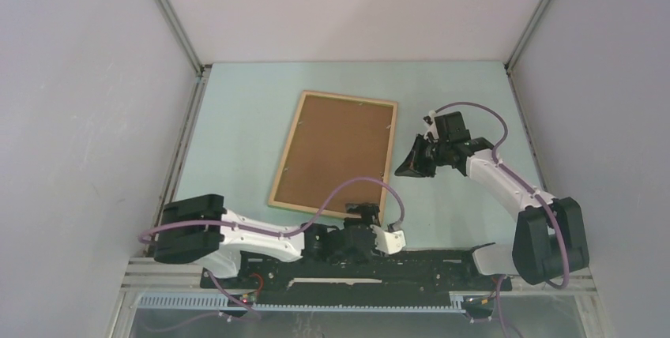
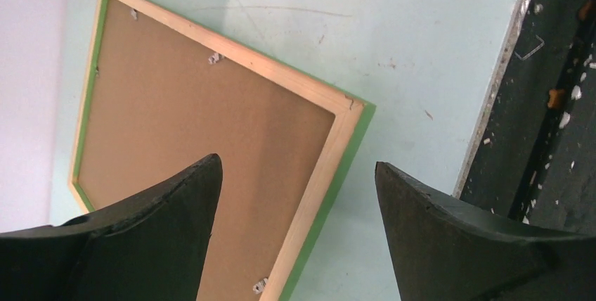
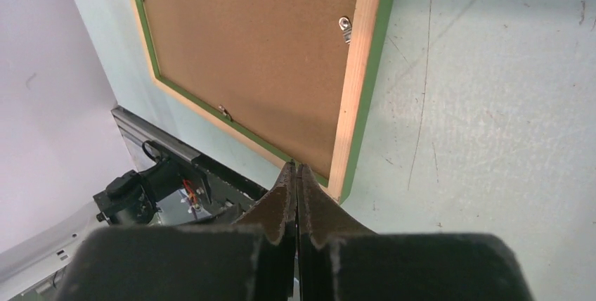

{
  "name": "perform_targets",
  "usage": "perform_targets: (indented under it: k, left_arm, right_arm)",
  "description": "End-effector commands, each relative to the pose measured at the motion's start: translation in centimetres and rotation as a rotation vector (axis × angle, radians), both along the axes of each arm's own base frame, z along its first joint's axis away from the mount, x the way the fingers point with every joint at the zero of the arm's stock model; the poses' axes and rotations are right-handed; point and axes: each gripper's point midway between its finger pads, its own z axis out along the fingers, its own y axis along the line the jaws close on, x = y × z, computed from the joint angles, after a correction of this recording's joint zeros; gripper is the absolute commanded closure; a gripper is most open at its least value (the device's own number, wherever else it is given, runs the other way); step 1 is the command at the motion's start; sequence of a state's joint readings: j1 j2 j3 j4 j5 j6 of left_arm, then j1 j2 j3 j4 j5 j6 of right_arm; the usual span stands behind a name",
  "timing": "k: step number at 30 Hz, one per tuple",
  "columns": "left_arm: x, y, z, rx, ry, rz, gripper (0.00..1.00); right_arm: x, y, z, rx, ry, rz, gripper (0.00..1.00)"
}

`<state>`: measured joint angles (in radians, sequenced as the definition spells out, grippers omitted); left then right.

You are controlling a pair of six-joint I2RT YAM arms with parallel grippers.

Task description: Put the photo into the frame

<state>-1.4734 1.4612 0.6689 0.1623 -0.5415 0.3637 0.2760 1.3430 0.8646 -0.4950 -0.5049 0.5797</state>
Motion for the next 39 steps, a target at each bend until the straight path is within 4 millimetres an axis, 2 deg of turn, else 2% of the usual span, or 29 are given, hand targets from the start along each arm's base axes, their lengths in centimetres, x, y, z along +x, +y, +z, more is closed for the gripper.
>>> perform_targets:
  k: [1,2,3,5,7,9,12,16,19,22,25,30,34,39]
  left_arm:
    - [1.9,-2.0,4.9,-0.128,-0.085,0.097,0.12]
    - [2.1,-1.8,5.2,-0.155,-0.057,0.12,0.12]
    - [2.1,-1.6,5.2,-0.18,-0.011,0.126,0.12]
    - [1.6,-1.6,4.8,-0.222,0.11,0.089,0.13]
    - [1.1,-1.8,3.9,-0.235,0.237,0.065,0.14]
    - [1.6,-1.8,3.6,-0.276,0.361,0.122,0.17]
    - [2.1,-2.7,3.7,-0.404,0.624,0.208,0.19]
    - [2.5,-3.9,2.9,-0.46,0.885,0.371,0.22]
    - [2.4,-5.4,0.9,-0.404,1.041,0.485,0.28]
    - [3.0,-6.6,-0.5,-0.338,1.083,0.572,0.33]
    - [4.7,-6.5,-1.6,-0.284,1.039,0.693,0.36]
    - [7.1,-5.4,-1.6,-0.289,0.916,0.802,0.39]
    - [7.8,-4.4,-1.9,-0.291,0.876,0.867,0.37]
    - [8.0,-4.5,-2.8,-0.26,0.887,0.904,0.34]
  right_arm:
    - [0.5,0.5,1.9,0.035,-0.063,0.016,1.0]
    - [0.5,0.2,1.5,0.009,-0.062,0.013,1.0]
    - [0.5,-0.1,1.0,-0.02,-0.062,0.016,0.94]
    - [0.2,-0.4,0.1,-0.067,-0.057,0.029,0.75]
    - [-0.1,-0.3,-0.4,-0.074,-0.063,0.037,0.6]
    - [-0.2,-0.4,-0.9,-0.059,-0.064,0.029,0.45]
    - [-0.6,-0.7,-1.7,-0.028,-0.04,0.035,0.35]
    - [-0.4,-2.5,-2.6,-0.067,-0.02,-0.015,0.32]
    - [0.1,-4.9,-3.0,-0.135,-0.023,-0.084,0.31]
    - [0.4,-7.5,-3.1,-0.197,-0.027,-0.155,0.33]
    - [0.3,-9.5,-3.0,-0.255,-0.048,-0.203,0.34]
    - [-0.4,-9.8,-2.7,-0.266,-0.082,-0.193,0.34]
    - [-0.8,-9.8,-3.5,-0.26,-0.07,-0.188,0.34]
    - [-0.8,-9.4,-4.0,-0.224,-0.061,-0.176,0.35]
